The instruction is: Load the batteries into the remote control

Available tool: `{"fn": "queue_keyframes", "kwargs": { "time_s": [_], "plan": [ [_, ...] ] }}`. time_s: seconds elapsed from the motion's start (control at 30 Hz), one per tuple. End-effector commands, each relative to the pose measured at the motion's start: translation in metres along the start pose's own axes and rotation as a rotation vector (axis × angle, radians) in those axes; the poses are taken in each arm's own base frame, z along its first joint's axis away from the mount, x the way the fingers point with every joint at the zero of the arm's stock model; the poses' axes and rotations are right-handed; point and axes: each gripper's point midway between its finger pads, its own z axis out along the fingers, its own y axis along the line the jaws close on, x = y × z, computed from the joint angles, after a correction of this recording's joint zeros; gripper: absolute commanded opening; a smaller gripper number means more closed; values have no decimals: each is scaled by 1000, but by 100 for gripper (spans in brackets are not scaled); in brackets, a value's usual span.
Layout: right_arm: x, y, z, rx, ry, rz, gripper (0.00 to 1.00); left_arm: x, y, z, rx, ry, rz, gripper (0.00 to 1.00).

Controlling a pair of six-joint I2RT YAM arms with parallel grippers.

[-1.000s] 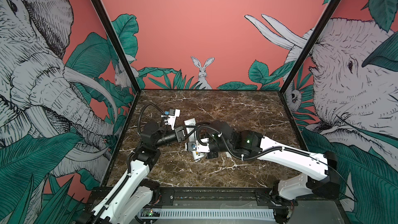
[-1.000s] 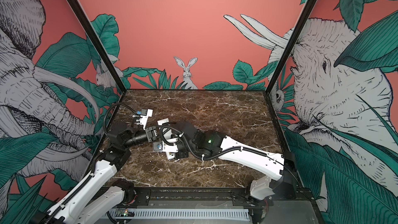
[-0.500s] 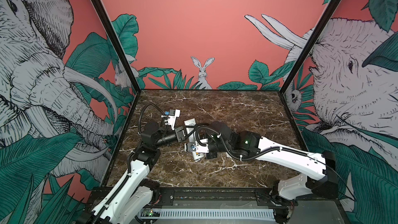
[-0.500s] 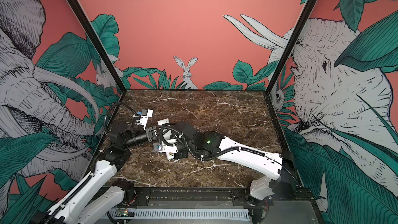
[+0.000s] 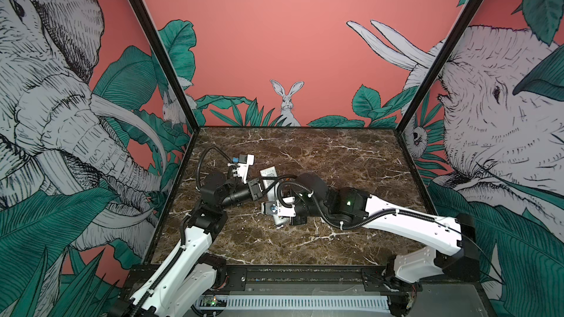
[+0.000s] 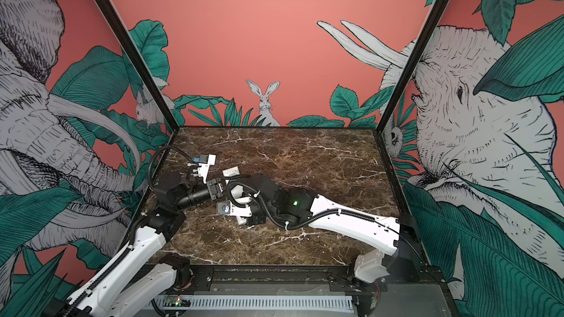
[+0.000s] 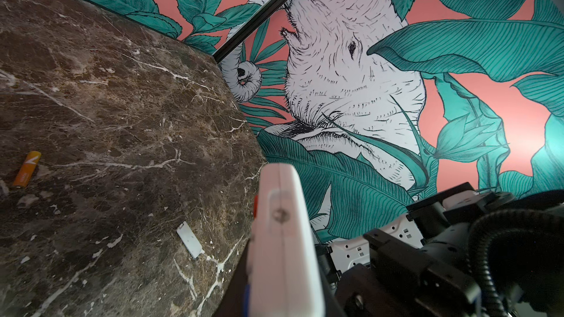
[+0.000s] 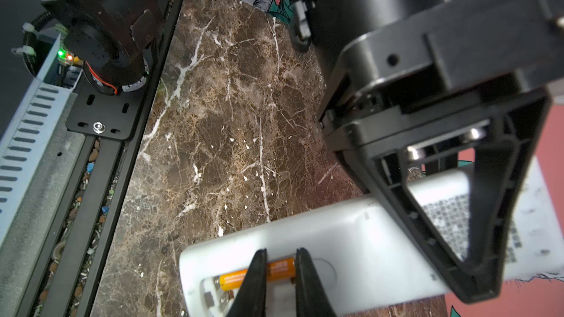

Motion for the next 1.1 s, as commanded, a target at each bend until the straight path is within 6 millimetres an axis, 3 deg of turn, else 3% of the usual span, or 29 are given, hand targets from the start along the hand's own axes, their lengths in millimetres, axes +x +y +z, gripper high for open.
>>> {"fn": "queue_keyframes", "kwargs": {
  "time_s": [0.0, 0.27, 0.47, 0.63, 0.77, 1.07],
  "plan": [
    [-17, -8, -20, 39, -76, 42, 30, -12, -14, -2, 31, -40, 50, 0],
    [-39, -18, -44, 69, -170, 109, 48, -10, 4, 1, -27, -46, 35, 0],
    [-37, -37, -62, 162, -168, 200, 61, -11, 34, -11, -111, -85, -12, 0],
    [-15, -57, -71, 216, -107, 352, 71, -13, 59, -27, -169, -127, -49, 0],
    [16, -84, -73, 303, -23, 533, 77, -12, 75, -37, -216, -142, -54, 0],
    [79, -120, -61, 499, 89, 921, 87, -9, 85, -43, -260, -145, -22, 0]
  ]
}}
